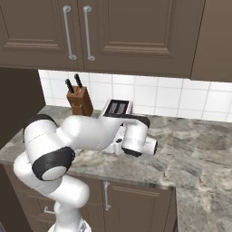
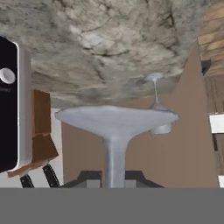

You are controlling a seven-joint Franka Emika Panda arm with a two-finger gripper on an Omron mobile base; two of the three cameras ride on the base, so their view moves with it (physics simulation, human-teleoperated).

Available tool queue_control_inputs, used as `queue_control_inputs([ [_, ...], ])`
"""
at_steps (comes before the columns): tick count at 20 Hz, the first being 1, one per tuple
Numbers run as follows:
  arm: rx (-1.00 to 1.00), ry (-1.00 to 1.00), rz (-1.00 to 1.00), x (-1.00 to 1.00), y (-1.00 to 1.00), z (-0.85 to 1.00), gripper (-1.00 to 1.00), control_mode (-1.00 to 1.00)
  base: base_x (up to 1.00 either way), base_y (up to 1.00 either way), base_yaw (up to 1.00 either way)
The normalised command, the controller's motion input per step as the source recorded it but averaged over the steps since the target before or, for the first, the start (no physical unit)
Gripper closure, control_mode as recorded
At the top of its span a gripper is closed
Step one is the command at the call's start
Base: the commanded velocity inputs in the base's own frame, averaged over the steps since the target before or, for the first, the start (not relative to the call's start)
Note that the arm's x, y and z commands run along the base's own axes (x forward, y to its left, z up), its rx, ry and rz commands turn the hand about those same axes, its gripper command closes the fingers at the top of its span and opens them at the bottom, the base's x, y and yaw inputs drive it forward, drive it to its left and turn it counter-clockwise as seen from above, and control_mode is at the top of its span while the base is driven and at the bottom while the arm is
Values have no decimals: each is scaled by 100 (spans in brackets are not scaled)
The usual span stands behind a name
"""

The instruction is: Retrieve the wine glasses from the counter and place one next to each plate.

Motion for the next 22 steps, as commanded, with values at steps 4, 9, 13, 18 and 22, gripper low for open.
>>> queue_control_inputs([
  [4,-6,-16,0,-57,11,66,100,-100,0,0,0],
  [9,-6,-4,0,-54,15,56,100,-100,0,0,0],
  [13,-4,0,0,-43,9,44,100,-100,0,0,0],
  [18,0,0,0,-48,5,36,100,-100,0,0,0],
  [22,0,-2,0,-59,0,36,100,-100,0,0,0],
])
